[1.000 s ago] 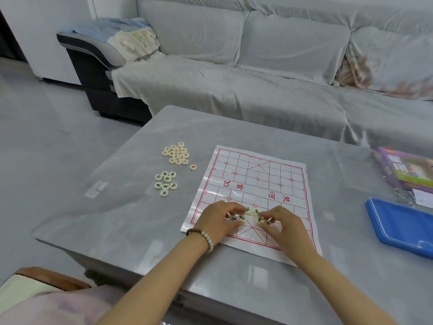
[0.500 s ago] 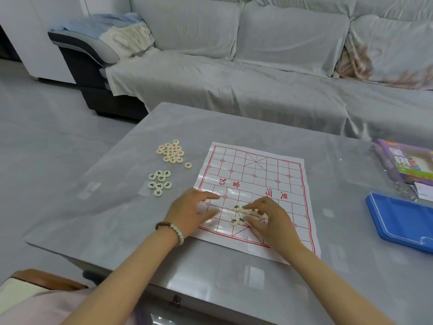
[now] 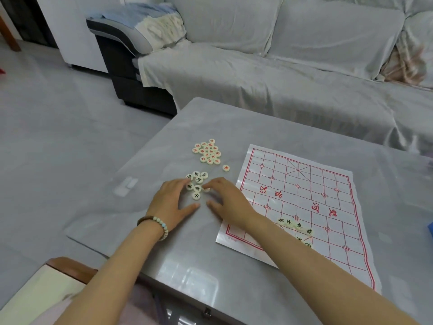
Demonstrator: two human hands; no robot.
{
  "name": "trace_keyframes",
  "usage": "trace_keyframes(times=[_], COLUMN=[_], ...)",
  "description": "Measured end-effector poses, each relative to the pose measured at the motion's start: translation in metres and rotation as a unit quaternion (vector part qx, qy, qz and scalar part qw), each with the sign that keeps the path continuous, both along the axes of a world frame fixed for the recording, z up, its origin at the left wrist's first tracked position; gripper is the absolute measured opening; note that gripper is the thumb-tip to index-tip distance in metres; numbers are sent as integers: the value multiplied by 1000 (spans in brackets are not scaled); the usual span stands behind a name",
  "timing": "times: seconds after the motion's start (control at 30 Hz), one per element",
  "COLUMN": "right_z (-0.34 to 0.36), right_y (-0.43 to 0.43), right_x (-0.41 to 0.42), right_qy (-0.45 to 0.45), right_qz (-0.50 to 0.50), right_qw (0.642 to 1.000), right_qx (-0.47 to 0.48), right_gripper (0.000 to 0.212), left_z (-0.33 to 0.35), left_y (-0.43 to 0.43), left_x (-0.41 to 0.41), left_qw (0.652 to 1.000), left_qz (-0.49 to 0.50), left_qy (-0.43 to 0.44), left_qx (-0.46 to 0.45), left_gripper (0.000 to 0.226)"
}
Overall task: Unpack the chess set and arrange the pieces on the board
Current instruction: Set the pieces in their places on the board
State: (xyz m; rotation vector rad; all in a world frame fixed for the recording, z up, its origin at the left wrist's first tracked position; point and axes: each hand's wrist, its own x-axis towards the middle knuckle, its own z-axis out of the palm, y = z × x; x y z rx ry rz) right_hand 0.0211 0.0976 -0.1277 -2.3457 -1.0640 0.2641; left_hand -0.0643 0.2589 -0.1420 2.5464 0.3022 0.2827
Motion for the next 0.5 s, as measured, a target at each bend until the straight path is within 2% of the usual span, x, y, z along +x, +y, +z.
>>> trace_keyframes(times=[0.17, 0.33, 0.5], right_z=[-4, -12, -11], right_y=[15, -1, -3], right_x=[10, 10, 12], right_qy=[-34, -142, -99], right_qz=[35, 62, 12], right_qw=[998, 986, 995], right_qx=[-42, -56, -16], right_gripper=[43, 36, 34], left_z=[-2, -1, -3], left_y=[3, 5, 7], left_x=[7, 9, 9], left_qw=[998, 998, 999], left_qz=[29, 18, -3], left_qy=[-22, -26, -17], left_qx=[-50, -58, -27], left_gripper=[62, 52, 40])
